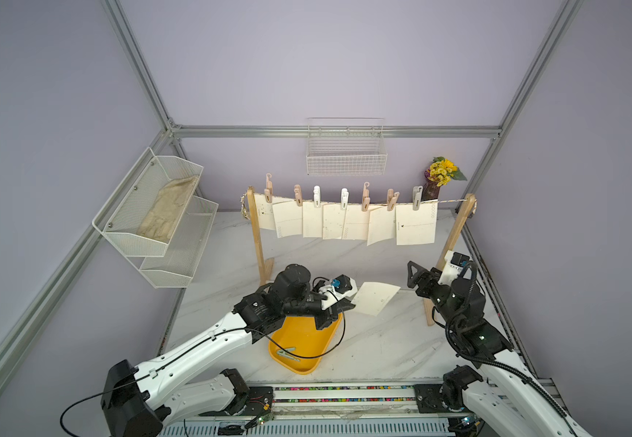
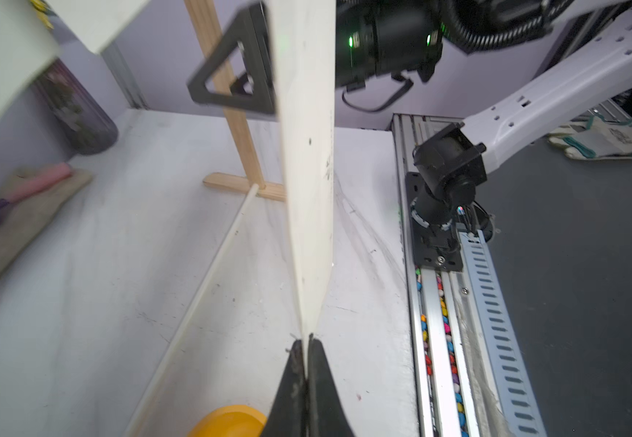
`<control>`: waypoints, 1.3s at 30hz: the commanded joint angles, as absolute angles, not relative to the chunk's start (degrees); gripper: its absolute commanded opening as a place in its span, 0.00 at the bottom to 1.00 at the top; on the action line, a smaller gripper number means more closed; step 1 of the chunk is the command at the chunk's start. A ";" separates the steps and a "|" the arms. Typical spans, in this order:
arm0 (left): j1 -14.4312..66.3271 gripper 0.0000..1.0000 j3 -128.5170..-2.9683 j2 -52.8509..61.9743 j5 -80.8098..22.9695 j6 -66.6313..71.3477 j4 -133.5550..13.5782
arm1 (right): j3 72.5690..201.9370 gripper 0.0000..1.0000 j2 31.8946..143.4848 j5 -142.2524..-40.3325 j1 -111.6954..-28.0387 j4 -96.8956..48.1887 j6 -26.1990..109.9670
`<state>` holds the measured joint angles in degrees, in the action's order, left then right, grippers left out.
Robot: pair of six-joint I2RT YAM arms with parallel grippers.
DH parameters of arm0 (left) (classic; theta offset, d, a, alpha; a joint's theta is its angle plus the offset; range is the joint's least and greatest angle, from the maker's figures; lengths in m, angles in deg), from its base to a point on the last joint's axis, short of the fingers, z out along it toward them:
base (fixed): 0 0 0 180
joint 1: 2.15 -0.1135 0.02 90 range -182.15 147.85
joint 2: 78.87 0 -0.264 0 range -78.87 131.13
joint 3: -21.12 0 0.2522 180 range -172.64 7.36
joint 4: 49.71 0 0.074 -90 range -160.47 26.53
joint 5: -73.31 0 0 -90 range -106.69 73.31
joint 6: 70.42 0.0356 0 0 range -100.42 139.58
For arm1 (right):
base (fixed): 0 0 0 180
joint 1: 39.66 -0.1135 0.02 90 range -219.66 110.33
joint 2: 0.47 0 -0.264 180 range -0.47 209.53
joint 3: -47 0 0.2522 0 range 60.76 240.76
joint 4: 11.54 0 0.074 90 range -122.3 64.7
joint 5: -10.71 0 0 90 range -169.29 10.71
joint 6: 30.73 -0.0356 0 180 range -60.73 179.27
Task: Remove the postcards from the strings
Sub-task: Place the postcard at the center of the board.
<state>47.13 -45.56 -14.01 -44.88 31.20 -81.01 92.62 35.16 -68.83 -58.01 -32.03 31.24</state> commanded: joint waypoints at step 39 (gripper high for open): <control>49.89 0.07 -82.55 34.09 -47.22 32.77 -112.08 | 98.56 0.90 25.28 -69.37 -57.90 -42.30 37.82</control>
<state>49.99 -79.07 34.54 -46.82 31.24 -109.07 99.42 25.02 -69.73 -58.04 -41.75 36.90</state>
